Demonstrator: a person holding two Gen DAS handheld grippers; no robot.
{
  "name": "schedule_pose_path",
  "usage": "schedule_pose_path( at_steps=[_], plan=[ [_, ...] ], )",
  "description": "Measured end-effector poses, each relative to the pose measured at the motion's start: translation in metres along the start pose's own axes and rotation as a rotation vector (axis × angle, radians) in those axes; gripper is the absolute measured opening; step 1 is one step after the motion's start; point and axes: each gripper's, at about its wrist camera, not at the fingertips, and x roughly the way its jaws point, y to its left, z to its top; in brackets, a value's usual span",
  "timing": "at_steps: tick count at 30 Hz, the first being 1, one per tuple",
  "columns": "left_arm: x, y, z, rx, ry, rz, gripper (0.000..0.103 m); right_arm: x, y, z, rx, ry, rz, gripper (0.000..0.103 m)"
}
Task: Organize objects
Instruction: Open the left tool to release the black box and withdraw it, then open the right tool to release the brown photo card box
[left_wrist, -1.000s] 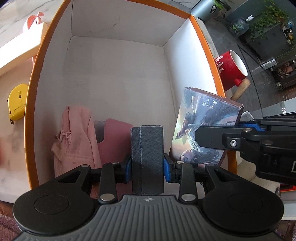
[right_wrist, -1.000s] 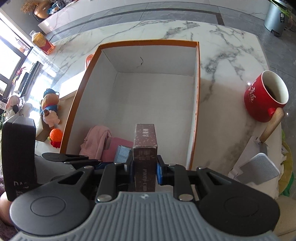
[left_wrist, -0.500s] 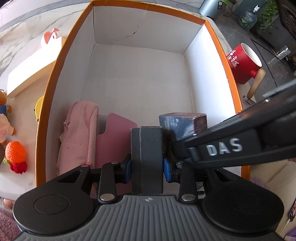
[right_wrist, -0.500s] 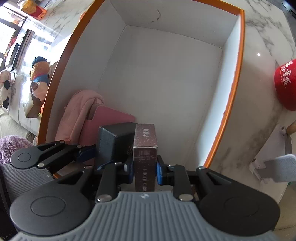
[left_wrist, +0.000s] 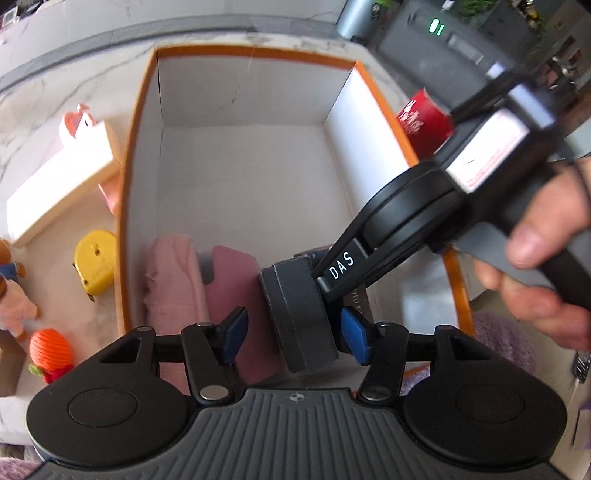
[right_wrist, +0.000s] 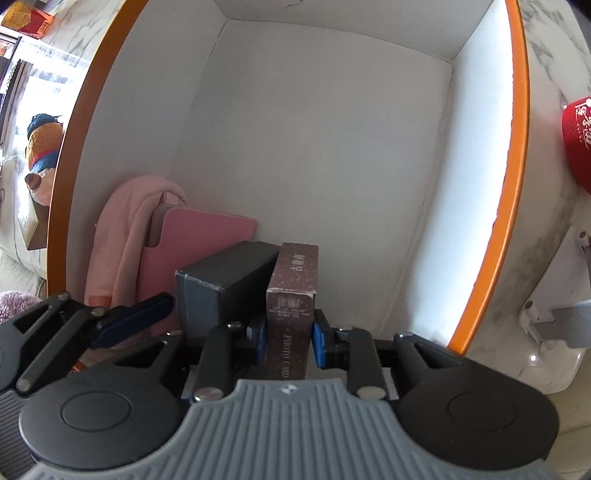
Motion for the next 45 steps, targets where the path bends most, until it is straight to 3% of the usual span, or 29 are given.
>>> schedule_pose_path(
  at_steps=[4, 8, 11, 14, 16, 19, 21, 25, 31, 36, 38, 42, 45],
  plan=[
    [-0.044, 0.023, -0.011, 0.008, -0.106, -0.065, 0.066, 0.002, -0.002, 0.001, 0.04, -0.015, 0.015, 0.026],
    [-0.065, 0.042, -0.015, -0.03, -0.21, 0.011, 0.069, 0.013, -0.007, 0.006, 0.105, 0.006, 0.074, 0.026],
    [-0.064, 0.056, -0.025, -0.075, -0.18, 0.047, 0.074, 0.012, -0.008, 0.005, 0.117, -0.01, 0.111, 0.026],
    [-0.057, 0.068, -0.035, -0.141, -0.142, -0.002, 0.071, 0.012, -0.004, 0.004, 0.114, -0.027, 0.095, 0.025],
    [-0.05, 0.07, -0.031, -0.167, -0.105, -0.05, 0.054, 0.013, 0.0, 0.003, 0.112, -0.03, 0.068, 0.025],
    [-0.046, 0.065, -0.028, -0.142, -0.097, -0.002, 0.038, 0.013, 0.004, 0.004, 0.122, -0.031, 0.053, 0.025],
    [-0.043, 0.057, -0.025, -0.139, -0.089, 0.005, 0.034, 0.013, 0.006, 0.005, 0.132, -0.034, 0.048, 0.025],
    [-0.034, 0.056, -0.022, -0.154, -0.089, -0.003, 0.033, 0.015, 0.011, 0.008, 0.146, -0.038, 0.066, 0.025],
    [-0.034, 0.059, -0.026, -0.179, -0.093, -0.042, 0.034, 0.019, -0.004, 0.007, 0.208, -0.038, 0.178, 0.025],
    [-0.029, 0.055, -0.026, -0.182, -0.079, -0.091, 0.034, 0.01, 0.019, 0.003, 0.101, -0.076, 0.019, 0.026],
    [-0.031, 0.053, -0.027, -0.17, -0.087, -0.088, 0.034, 0.007, 0.017, 0.0, 0.111, -0.09, 0.03, 0.026],
    [-0.03, 0.058, -0.024, -0.172, -0.093, -0.108, 0.034, -0.003, 0.009, -0.01, 0.126, -0.119, 0.071, 0.041],
    [-0.033, 0.058, -0.021, -0.167, -0.109, -0.113, 0.037, -0.011, 0.012, -0.017, 0.092, -0.132, 0.079, 0.042]
  ],
)
